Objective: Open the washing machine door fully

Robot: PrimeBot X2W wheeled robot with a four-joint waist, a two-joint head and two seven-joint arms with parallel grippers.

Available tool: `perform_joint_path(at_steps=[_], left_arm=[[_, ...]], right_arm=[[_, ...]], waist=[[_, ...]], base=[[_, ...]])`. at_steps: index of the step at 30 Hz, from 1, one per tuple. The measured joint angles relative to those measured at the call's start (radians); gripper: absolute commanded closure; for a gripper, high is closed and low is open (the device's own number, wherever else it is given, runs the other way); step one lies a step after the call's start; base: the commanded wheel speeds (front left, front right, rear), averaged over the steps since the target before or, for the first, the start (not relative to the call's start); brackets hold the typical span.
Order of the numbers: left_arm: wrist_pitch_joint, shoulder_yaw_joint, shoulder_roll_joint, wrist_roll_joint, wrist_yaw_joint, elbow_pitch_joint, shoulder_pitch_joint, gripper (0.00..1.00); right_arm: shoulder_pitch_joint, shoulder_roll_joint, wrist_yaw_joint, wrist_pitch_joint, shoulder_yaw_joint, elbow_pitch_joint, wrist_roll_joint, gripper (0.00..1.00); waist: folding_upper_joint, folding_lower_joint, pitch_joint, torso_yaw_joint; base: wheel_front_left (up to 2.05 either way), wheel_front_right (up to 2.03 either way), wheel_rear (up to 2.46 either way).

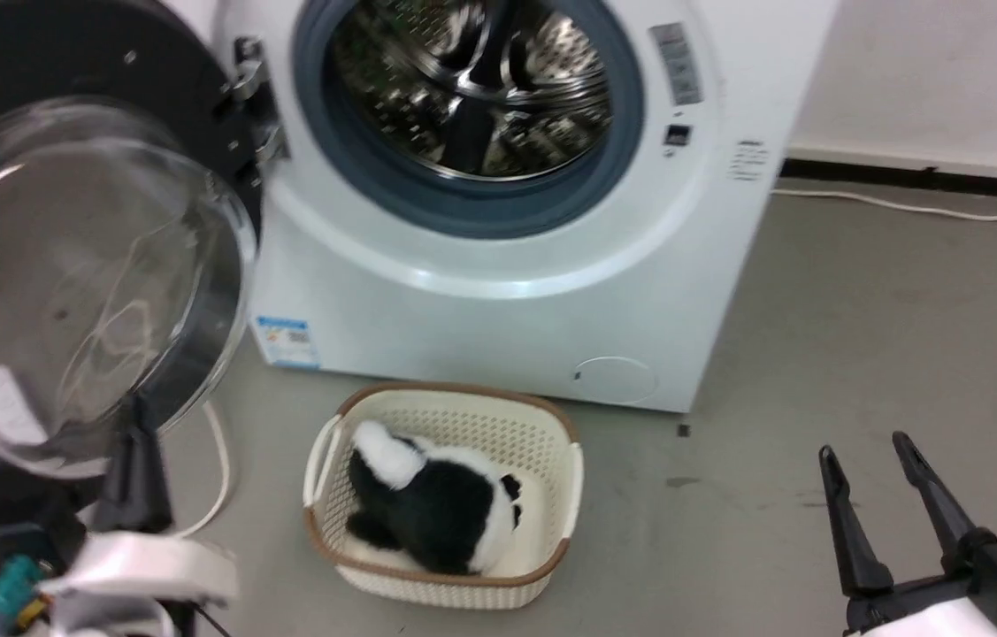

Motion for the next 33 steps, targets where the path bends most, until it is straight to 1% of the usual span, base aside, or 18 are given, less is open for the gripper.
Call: perform_joint_path(at_steps=[3,7,10,12,13,14,15,17,21,33], left_arm=[[0.002,-0.048,-0.028,0.021,0.008,-0.036,0.05,1.0],[0.001,-0.115,-0.063,0.072,0.024,-0.037,0.099,1.0],[-0.007,-0.151,-0.085,0.103,0.037,-0.032,0.119,1.0],[-0.011,-0.167,-0.102,0.108,0.038,-0.021,0.127,1.0],[-0.012,-0.174,-0.107,0.114,0.038,-0.011,0.129,0.75],[-0.012,-0.178,-0.111,0.114,0.038,-0.001,0.132,0.03],[-0.012,-0.184,-0.117,0.113,0.038,0.01,0.134,0.0],[-0.015,-0.2,-0.127,0.119,0.038,0.028,0.139,0.0],[-0.015,-0.229,-0.128,0.151,0.04,0.054,0.142,0.0],[-0.016,-0.235,-0.126,0.169,0.05,0.069,0.142,0.0]], right_arm=[[0.012,0.007,0.0,0.0,-0.007,-0.007,-0.002,0.0],[0.023,0.01,0.0,-0.001,0.001,-0.001,-0.002,0.0],[0.026,0.012,0.0,-0.002,0.001,0.004,-0.002,0.0],[0.036,0.014,0.0,-0.005,0.002,0.012,-0.002,0.0],[0.04,0.015,0.0,-0.007,0.002,0.016,-0.002,0.0],[0.043,0.015,0.0,-0.01,0.002,0.02,-0.002,0.0],[0.045,0.015,0.0,-0.011,0.002,0.024,-0.002,0.0],[0.047,0.015,0.0,-0.013,0.003,0.033,0.003,0.0],[0.057,0.016,0.0,-0.018,0.008,0.05,0.008,0.0],[0.058,0.017,0.0,-0.022,0.018,0.074,0.013,0.0]], waist=[[0.0,0.0,-0.019,-0.036],[0.0,0.0001,-0.035,-0.071],[0.0,0.0001,-0.039,-0.086],[0.0,0.0002,-0.041,-0.089],[0.0,0.0002,-0.043,-0.09],[0.0,0.0002,-0.044,-0.09],[0.0,0.0002,-0.045,-0.09],[0.0,0.0002,-0.048,-0.087],[0.0,0.0002,-0.051,-0.083],[0.0,0.0003,-0.052,-0.075]], base=[[0.0,0.0,0.0],[0.0,0.0,0.0],[0.0,0.0,0.0],[0.0,0.0,0.0],[0.0,0.0,0.0],[0.0,0.0,0.0],[0.0,0.0,0.0],[0.0,0.0,0.0],[0.0,0.0,0.0],[0.0,0.0,0.0]])
